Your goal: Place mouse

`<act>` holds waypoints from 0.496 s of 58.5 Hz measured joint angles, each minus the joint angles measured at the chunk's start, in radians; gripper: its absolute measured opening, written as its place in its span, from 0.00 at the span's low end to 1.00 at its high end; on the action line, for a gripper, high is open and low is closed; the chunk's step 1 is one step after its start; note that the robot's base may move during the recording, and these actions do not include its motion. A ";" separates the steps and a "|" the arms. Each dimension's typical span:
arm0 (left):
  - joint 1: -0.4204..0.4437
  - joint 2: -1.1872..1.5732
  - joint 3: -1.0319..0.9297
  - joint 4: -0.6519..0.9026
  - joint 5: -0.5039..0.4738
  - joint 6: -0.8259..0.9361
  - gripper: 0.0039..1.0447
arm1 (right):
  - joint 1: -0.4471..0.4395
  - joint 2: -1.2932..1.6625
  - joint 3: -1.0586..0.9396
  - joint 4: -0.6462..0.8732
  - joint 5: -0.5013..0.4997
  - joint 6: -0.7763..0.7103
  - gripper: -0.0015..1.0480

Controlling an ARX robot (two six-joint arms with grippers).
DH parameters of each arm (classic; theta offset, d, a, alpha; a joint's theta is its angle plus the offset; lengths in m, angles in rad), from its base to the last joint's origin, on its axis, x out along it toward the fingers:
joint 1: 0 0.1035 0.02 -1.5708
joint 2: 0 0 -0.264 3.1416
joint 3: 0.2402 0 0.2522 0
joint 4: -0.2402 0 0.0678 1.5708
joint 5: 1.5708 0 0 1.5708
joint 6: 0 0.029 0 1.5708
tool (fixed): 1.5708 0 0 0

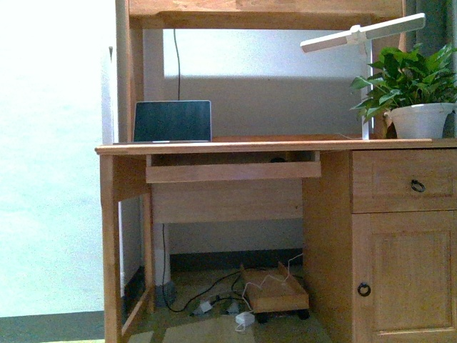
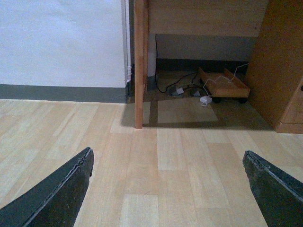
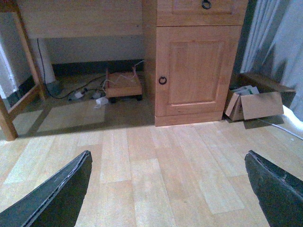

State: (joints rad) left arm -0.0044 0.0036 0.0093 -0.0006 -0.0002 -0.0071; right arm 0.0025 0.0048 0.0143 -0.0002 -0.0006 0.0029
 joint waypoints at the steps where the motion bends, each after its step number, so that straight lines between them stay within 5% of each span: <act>1: 0.000 0.000 0.000 0.000 0.000 0.000 0.93 | 0.000 0.000 0.000 0.000 0.000 0.000 0.93; 29: 0.000 0.000 0.000 0.000 0.000 0.000 0.93 | 0.000 0.000 0.000 0.000 0.000 0.000 0.93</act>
State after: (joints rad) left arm -0.0044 0.0036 0.0093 -0.0006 -0.0002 -0.0071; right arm 0.0025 0.0048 0.0143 -0.0002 -0.0006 0.0029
